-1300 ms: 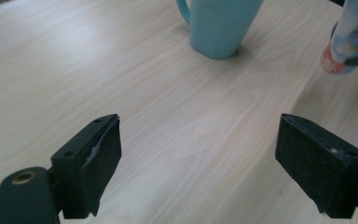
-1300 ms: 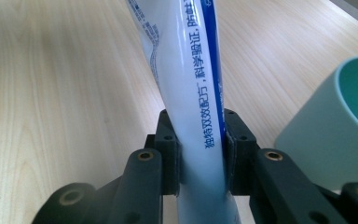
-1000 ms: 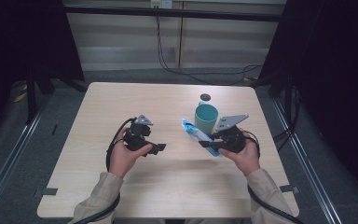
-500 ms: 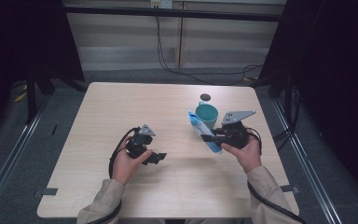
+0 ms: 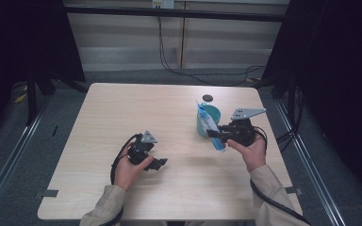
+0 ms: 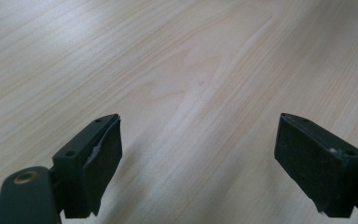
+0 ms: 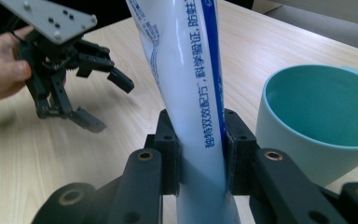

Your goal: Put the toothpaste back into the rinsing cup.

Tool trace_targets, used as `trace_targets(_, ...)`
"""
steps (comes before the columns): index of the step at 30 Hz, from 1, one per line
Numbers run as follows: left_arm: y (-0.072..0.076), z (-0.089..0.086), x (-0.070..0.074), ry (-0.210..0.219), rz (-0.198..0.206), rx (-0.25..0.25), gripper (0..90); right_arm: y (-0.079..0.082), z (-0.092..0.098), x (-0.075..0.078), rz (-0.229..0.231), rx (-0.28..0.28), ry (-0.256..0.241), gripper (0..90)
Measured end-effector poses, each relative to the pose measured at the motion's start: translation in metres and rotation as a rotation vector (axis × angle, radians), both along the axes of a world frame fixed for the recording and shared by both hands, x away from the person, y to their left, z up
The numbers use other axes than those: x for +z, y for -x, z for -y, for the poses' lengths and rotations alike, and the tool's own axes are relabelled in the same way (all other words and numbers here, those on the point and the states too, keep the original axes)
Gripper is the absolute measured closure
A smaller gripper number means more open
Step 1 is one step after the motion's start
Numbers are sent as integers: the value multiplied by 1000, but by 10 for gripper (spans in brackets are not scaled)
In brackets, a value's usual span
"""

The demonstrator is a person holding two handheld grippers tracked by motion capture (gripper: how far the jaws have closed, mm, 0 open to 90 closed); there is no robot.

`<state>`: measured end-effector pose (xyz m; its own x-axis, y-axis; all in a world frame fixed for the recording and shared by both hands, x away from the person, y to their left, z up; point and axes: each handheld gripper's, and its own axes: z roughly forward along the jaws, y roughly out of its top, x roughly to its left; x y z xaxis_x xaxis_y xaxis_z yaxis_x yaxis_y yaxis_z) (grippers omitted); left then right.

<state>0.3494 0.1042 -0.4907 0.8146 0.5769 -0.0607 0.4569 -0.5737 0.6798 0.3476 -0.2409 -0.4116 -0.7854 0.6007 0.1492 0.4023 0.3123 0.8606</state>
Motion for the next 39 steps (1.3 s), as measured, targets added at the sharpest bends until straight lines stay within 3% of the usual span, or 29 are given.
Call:
trace_targets(9, 2, -3, -4, -19, 29, -8, 149, -6, 5, 4, 6, -40, -55, 716)
trace_targets(26, 6, -4, -14, -23, 48, -19, 149, -18, 11, 12, 10, -90, -151, 715)
trace_targets(39, 7, -7, -19, 19, 57, -18, 140, -25, 10, 19, 19, -110, -181, 714)
